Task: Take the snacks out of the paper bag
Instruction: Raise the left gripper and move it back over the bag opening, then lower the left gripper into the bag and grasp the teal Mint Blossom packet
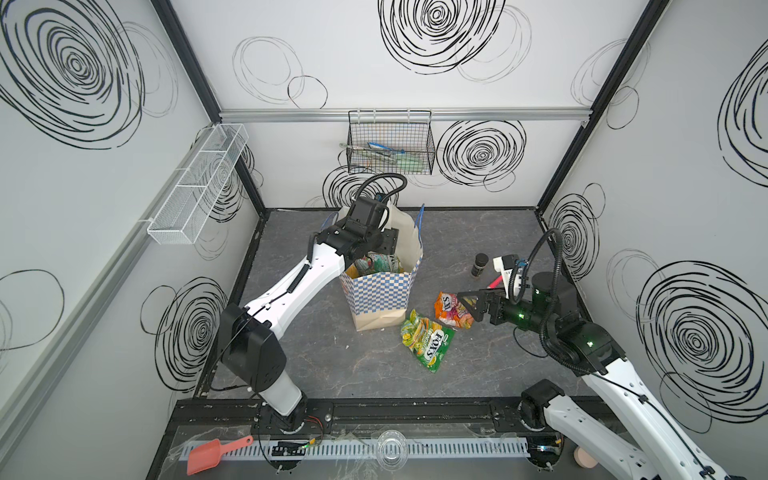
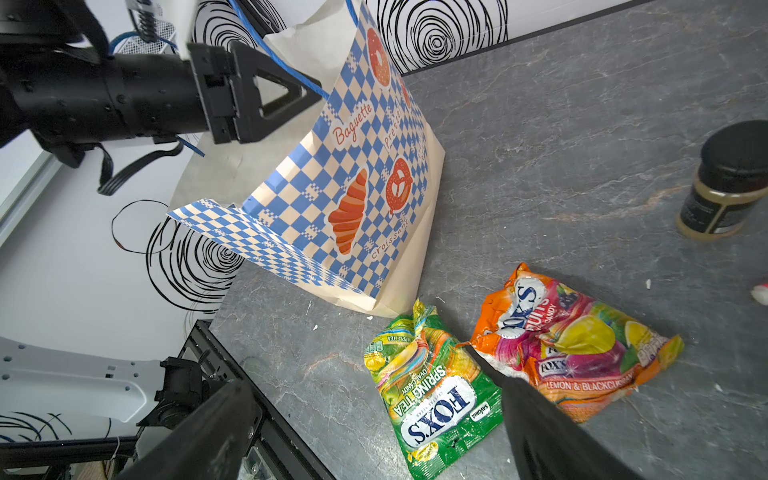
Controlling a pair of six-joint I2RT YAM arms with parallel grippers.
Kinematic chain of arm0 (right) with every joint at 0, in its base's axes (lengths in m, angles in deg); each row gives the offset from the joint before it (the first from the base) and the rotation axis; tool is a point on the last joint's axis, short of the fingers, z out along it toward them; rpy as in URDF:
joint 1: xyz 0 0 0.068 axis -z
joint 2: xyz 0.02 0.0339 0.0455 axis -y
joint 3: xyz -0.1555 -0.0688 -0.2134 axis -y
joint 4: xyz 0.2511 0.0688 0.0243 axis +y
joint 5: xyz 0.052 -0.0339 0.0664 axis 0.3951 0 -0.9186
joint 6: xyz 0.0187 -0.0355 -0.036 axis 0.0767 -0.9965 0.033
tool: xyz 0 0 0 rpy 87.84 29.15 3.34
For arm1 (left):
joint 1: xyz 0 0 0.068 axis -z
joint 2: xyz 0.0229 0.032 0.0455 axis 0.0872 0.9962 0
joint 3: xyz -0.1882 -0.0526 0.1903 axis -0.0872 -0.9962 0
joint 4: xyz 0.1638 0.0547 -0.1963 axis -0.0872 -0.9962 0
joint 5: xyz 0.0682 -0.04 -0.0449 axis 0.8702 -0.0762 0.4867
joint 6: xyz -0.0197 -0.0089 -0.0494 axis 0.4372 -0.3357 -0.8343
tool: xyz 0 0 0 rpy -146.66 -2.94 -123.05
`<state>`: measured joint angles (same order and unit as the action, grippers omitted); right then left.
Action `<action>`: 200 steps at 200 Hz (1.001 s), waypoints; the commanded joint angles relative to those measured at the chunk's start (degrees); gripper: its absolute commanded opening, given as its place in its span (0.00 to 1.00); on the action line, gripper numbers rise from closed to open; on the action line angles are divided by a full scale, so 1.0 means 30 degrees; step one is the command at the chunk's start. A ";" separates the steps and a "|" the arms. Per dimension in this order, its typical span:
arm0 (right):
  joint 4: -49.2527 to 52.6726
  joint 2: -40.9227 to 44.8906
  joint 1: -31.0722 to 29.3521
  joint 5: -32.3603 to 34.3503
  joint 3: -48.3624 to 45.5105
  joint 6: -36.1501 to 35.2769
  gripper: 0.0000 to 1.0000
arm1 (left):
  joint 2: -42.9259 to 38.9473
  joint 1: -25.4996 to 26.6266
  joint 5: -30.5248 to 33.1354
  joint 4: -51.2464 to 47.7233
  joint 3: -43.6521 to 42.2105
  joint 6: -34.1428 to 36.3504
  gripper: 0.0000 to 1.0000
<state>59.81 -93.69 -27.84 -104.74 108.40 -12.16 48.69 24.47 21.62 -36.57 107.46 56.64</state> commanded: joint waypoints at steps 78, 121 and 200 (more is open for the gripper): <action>0.0023 0.0424 0.0020 -0.0058 0.0046 -0.0112 0.97 | 0.3475 -0.0296 0.0126 -0.2298 -0.0230 0.1130 0.72; -0.0025 0.0483 0.0020 -0.0325 0.0107 0.0013 0.97 | 0.5136 -0.0474 0.0600 -0.2932 -0.0078 0.1172 0.74; -0.0212 0.1217 0.0017 -0.0518 0.0075 -0.0229 0.97 | 0.7055 -0.0504 0.2109 -0.3253 -0.0197 0.1373 0.90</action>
<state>59.64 -90.54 -27.84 -105.99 108.38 -12.20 67.11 23.31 25.42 -44.57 107.20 59.64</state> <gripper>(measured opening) 0.975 0.894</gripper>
